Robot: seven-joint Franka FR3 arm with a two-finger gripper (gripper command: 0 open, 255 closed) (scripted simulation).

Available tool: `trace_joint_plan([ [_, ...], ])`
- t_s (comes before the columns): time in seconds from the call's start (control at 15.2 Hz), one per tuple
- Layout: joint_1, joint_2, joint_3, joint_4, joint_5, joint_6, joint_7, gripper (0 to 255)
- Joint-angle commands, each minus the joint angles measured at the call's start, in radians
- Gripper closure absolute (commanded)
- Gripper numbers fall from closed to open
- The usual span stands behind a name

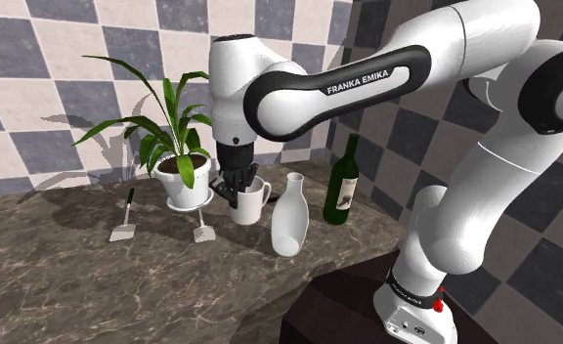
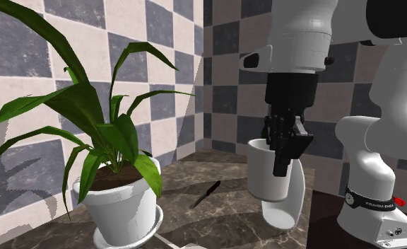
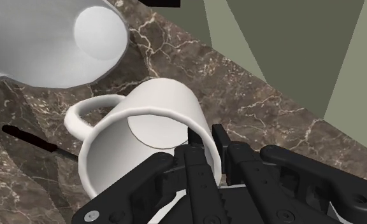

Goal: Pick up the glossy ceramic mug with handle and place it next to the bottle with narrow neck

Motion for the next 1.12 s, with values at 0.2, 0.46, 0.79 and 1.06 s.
trace_joint_plan([
  [0.2, 0.001, 0.018, 0.005, -0.053, -0.005, 0.071, 0.009, 255],
  [0.46, 0.001, 0.035, 0.009, -0.092, -0.010, 0.126, 0.016, 255],
  [0.79, 0.000, 0.061, 0.013, -0.136, -0.018, 0.194, 0.026, 255],
  [1.06, -0.001, 0.086, 0.017, -0.167, -0.028, 0.249, 0.036, 255],
])
